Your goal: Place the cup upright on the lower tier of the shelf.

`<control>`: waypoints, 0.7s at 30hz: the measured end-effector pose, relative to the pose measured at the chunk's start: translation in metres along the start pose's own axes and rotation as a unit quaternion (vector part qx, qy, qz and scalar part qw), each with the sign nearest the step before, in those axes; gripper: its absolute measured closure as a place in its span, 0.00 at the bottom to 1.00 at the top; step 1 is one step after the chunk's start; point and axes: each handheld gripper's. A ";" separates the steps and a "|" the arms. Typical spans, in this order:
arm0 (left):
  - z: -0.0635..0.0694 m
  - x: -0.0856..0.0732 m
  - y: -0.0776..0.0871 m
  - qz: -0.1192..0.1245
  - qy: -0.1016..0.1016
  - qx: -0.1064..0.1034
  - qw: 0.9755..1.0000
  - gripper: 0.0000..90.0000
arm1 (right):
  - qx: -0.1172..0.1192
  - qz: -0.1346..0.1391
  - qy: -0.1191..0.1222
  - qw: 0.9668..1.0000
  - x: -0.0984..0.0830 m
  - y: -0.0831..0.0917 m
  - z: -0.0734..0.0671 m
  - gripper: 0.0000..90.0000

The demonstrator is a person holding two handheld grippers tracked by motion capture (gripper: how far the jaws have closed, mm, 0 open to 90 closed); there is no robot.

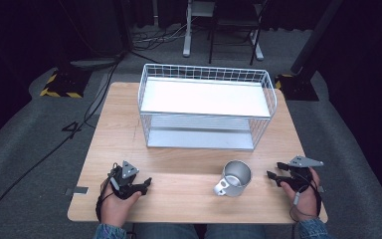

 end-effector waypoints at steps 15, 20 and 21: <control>0.000 0.000 0.000 -0.003 0.002 0.002 1.000 0.27 | -0.001 0.001 -0.001 1.000 0.000 0.000 0.000 0.42; 0.001 0.000 0.000 -0.002 0.005 0.006 1.000 0.27 | -0.002 0.001 0.001 1.000 0.000 0.000 0.000 0.42; 0.001 0.000 0.000 -0.002 0.005 0.006 1.000 0.27 | -0.002 0.001 0.001 1.000 0.000 0.000 0.000 0.42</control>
Point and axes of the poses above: each handheld gripper's, and its own axes: y roughly backward along the jaws, x roughly out of its top, z roughly to its right, and after that the axes turned 10 degrees about x, right-handed
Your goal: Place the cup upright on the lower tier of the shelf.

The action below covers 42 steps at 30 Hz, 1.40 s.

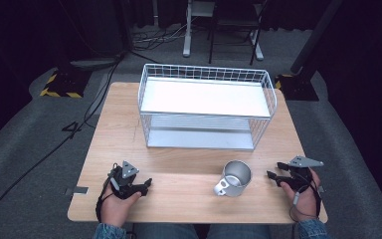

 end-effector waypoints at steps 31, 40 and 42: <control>0.057 0.043 0.056 0.087 -0.028 -0.111 0.990 0.31 | 0.001 -0.001 0.000 1.000 0.000 0.000 0.000 0.42; 0.077 0.050 0.061 0.104 -0.021 -0.146 0.984 0.32 | 0.001 -0.001 0.000 1.000 0.000 0.000 0.000 0.42; 0.081 0.052 0.060 0.106 -0.021 -0.156 0.982 0.32 | 0.001 -0.001 -0.001 1.000 0.000 0.000 0.000 0.42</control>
Point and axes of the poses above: each handheld gripper's, and its own axes: y roughly backward along the jaws, x roughly out of its top, z roughly to its right, and after that the axes turned 10 degrees about x, right-handed
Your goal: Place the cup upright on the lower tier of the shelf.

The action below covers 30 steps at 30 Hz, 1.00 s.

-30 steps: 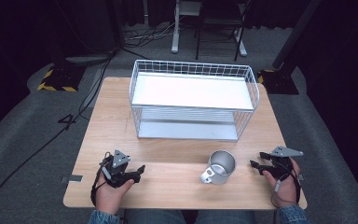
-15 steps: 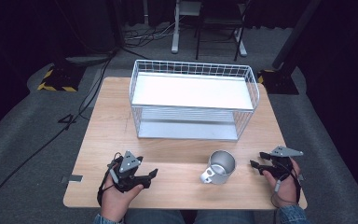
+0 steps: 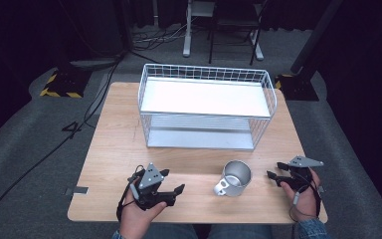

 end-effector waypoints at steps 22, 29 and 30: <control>0.047 0.010 -0.031 0.004 -0.021 -0.046 0.999 0.33 | -0.001 0.001 0.000 1.000 0.000 0.000 0.000 0.42; 0.063 0.014 -0.053 -0.007 -0.034 -0.056 0.998 0.34 | 0.000 0.000 0.000 1.000 0.000 0.000 0.000 0.42; 0.065 0.015 -0.056 -0.007 -0.033 -0.058 0.998 0.34 | 0.000 0.000 0.000 1.000 0.000 0.000 0.000 0.42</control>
Point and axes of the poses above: each handheld gripper's, and its own axes: y roughly backward along the jaws, x roughly out of its top, z roughly to its right, and after that the axes turned 10 degrees about x, right-handed
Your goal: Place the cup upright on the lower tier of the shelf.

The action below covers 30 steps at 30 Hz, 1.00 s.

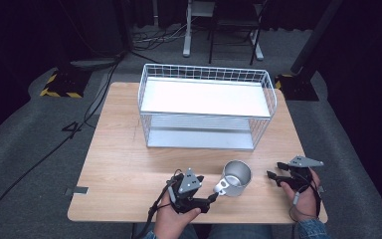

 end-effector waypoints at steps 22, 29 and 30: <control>0.015 -0.003 -0.028 0.004 0.002 0.004 1.000 0.56 | 0.000 0.000 0.000 1.000 0.000 0.000 0.000 0.42; 0.017 -0.003 -0.033 -0.005 -0.001 0.005 1.000 0.66 | 0.000 0.000 0.000 1.000 0.000 0.000 0.000 0.42; 0.017 -0.003 -0.033 -0.005 -0.001 0.005 1.000 0.67 | 0.000 0.000 0.000 1.000 0.000 0.000 0.000 0.42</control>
Point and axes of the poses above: each handheld gripper's, and its own axes: y roughly backward along the jaws, x roughly out of its top, z roughly to its right, and after that the axes turned 10 degrees about x, right-handed
